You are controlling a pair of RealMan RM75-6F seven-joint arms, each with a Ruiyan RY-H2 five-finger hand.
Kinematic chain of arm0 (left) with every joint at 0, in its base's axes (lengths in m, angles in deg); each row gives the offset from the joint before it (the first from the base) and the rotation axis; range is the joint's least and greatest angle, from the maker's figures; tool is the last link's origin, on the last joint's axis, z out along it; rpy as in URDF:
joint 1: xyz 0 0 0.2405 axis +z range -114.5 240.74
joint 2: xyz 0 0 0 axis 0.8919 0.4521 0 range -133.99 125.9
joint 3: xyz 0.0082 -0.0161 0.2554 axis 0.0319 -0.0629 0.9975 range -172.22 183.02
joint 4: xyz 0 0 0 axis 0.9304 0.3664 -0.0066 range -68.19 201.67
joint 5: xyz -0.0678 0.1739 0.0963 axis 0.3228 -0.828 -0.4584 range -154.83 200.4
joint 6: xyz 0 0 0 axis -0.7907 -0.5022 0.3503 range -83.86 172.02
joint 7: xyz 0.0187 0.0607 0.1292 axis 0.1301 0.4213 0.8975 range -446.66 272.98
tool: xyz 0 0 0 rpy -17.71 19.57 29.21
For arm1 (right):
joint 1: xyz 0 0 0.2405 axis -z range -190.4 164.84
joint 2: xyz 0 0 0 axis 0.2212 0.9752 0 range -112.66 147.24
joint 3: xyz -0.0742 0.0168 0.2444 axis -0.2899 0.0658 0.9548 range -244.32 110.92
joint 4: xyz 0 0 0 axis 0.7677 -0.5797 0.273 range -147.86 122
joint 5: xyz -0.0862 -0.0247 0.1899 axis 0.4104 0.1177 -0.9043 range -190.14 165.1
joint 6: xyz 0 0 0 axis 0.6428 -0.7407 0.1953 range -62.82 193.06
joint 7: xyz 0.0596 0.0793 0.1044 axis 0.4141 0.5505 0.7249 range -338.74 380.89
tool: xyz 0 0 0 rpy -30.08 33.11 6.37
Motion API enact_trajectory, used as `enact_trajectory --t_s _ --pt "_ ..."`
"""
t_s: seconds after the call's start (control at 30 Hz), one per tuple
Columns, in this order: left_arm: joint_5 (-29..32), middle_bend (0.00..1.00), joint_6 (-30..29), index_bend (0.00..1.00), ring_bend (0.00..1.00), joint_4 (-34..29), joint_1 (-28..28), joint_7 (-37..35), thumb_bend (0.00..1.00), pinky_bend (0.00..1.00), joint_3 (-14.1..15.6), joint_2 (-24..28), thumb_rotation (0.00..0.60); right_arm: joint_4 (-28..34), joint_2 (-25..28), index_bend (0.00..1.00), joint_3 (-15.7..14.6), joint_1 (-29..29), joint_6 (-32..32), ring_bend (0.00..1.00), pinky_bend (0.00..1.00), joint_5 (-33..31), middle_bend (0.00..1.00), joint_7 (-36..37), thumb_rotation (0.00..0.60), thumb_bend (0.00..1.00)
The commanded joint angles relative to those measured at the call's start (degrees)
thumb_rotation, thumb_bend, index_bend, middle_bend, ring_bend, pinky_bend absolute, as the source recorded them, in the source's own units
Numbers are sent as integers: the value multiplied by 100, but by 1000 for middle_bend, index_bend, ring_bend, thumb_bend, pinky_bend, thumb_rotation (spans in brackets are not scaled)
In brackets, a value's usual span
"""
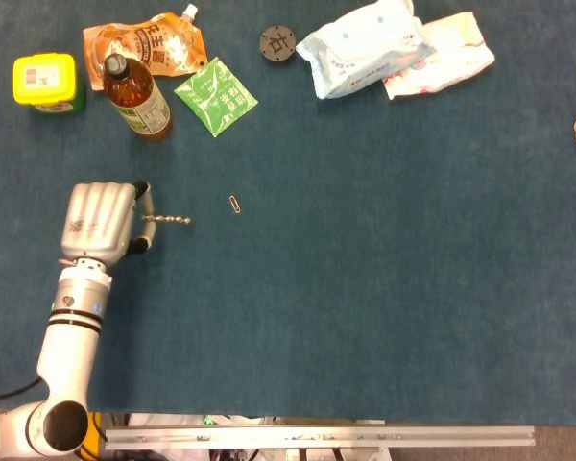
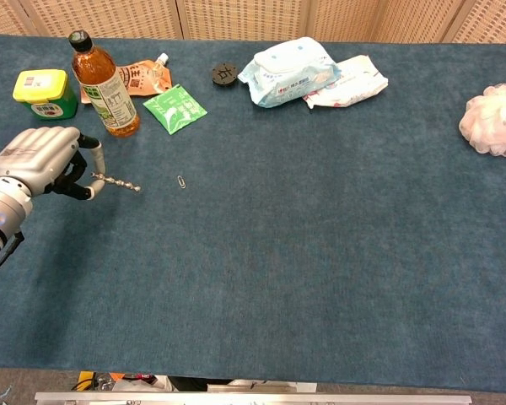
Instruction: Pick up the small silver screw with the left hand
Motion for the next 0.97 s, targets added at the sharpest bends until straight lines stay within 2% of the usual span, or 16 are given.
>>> enact_trajectory --t_s 0.03,0.27,0.63,0.97 --pt "-76 883 -41 597 875 -152 -56 33 394 1000 -25 36 600 -1 4 366 -2 6 -4 380 401 0 429 6 600 231" --pt "-38 885 -29 599 875 -354 -210 180 394 1000 -92 -2 600 -35 -10 365 -1 7 7 381 401 -4 431 33 600 231" --pt "387 885 140 597 875 28 -616 465 394 1000 -349 -487 600 -72 -3 366 -6 16 31 382 400 -21 431 71 600 231" --pt "702 886 165 599 876 224 -878 583 395 1000 -513 -658 600 -106 -4 366 2 34 32 382 401 -54 431 92 600 231"
